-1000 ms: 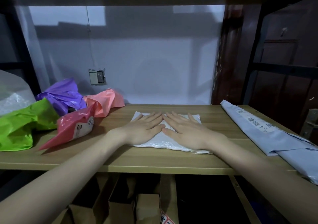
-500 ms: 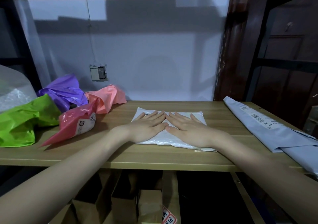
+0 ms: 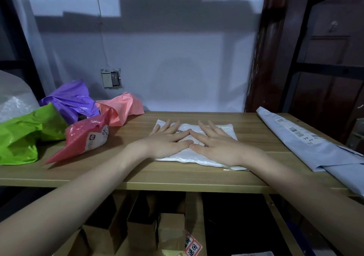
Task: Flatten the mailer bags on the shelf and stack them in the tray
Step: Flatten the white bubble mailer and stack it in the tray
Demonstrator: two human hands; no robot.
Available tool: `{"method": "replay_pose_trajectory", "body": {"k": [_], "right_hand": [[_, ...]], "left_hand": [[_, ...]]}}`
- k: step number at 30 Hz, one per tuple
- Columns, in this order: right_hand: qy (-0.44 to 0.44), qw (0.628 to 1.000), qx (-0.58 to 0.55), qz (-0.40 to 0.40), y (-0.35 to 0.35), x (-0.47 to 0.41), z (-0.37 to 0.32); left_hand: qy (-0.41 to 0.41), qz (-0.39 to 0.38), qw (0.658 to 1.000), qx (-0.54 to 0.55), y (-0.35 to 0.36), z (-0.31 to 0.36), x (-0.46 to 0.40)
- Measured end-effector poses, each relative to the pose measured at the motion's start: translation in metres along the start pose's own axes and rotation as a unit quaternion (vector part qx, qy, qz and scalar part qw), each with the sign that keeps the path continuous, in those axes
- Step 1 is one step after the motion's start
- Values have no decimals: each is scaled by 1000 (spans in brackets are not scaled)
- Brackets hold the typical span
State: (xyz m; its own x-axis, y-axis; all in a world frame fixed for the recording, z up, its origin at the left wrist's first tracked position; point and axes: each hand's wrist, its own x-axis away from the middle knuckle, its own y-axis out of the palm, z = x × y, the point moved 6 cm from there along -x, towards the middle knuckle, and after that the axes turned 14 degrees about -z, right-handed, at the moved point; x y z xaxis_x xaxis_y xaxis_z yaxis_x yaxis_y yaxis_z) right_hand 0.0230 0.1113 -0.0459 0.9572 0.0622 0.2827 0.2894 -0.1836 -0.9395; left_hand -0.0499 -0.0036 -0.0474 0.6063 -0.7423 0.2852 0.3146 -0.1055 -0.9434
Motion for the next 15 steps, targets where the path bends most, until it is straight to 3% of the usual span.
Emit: {"method": "replay_pose_trajectory", "body": {"k": [15], "right_hand": [[46,998,17,-48,1,-3,5]], "left_hand": [[-29,-20,999,5,1,-4,-1]]}}
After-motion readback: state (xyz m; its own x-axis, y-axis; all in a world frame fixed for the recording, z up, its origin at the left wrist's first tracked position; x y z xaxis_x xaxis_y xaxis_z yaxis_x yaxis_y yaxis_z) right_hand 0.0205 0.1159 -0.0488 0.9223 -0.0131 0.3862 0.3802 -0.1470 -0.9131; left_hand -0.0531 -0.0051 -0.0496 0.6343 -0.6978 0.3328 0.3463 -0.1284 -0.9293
